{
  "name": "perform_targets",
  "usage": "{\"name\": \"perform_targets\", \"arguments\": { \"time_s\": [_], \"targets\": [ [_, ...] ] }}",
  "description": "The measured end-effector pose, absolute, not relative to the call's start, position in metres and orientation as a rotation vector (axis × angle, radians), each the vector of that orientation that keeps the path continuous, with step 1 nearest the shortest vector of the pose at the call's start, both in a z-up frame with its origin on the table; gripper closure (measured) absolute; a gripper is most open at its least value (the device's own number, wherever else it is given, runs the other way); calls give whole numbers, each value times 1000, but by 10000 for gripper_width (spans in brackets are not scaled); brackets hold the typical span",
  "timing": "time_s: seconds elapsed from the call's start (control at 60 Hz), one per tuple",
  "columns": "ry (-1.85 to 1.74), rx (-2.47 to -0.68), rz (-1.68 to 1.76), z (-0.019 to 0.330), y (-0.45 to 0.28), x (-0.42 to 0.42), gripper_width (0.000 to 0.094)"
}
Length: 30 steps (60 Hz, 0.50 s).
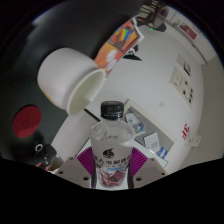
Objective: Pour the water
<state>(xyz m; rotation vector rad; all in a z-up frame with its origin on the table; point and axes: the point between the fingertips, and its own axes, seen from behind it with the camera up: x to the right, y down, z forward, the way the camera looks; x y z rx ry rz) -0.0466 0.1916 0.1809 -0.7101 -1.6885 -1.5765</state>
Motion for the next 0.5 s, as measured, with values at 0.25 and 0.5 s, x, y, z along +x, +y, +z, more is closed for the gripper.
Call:
{"name": "perform_targets", "arguments": {
  "time_s": [0.25,0.5],
  "targets": [
    [-1177,-1091,-1131,264,178,-41,538],
    [-496,-1569,-338,282,167,-6,534]
  ]
}}
